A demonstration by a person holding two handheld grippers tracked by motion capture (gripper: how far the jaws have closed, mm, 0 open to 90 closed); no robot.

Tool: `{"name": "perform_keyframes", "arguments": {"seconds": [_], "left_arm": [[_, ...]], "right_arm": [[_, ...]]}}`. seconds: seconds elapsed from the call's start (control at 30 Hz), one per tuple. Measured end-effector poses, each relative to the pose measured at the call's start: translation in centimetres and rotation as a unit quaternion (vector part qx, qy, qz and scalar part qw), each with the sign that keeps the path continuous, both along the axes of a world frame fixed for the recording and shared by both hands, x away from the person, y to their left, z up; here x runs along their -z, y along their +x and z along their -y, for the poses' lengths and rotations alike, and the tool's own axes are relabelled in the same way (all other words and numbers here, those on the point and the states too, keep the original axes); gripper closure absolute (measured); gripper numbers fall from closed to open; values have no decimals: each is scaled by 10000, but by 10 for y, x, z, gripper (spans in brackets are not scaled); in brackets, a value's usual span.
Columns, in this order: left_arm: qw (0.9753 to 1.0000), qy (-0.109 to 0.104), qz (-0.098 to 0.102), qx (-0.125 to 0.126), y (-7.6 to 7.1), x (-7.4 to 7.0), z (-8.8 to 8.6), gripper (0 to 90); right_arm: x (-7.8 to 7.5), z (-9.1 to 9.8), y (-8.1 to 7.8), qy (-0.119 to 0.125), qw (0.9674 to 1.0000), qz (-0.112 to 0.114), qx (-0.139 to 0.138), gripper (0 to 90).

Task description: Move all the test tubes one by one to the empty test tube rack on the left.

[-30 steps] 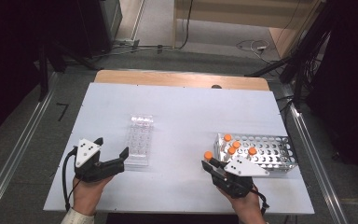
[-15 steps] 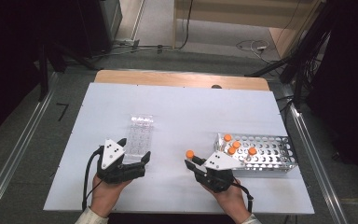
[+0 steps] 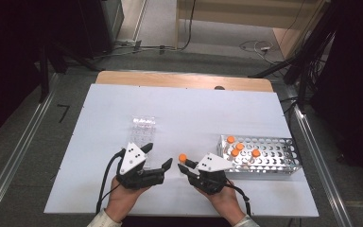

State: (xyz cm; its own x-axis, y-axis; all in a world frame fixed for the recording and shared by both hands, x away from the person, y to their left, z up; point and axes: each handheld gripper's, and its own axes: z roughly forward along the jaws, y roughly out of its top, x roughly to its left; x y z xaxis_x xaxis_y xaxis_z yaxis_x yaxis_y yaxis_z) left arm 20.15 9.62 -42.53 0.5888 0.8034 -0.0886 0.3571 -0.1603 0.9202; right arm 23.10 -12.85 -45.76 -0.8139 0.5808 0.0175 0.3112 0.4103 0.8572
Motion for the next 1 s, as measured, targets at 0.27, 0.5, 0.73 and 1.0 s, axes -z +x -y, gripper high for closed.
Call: {"name": "perform_keyframes", "arguments": {"seconds": [0.27, 0.5, 0.73, 1.0], "left_arm": [[9992, -78, -28, 399, 1, 2, 14, 397], [9978, -11, -84, 664, -2, 6, 25, 516], [9983, -4, -22, 587, -3, 7, 25, 618], [9986, -26, -16, 519, -2, 7, 23, 688]], "right_arm": [[0, -7, -3, 91, 9997, -63, -217, 720], [-1, -9, -5, 174, 9993, -76, -313, 720], [-1, -9, -6, 193, 9992, -117, -338, 720], [-1, -9, -6, 203, 9992, -111, -337, 720]]}}
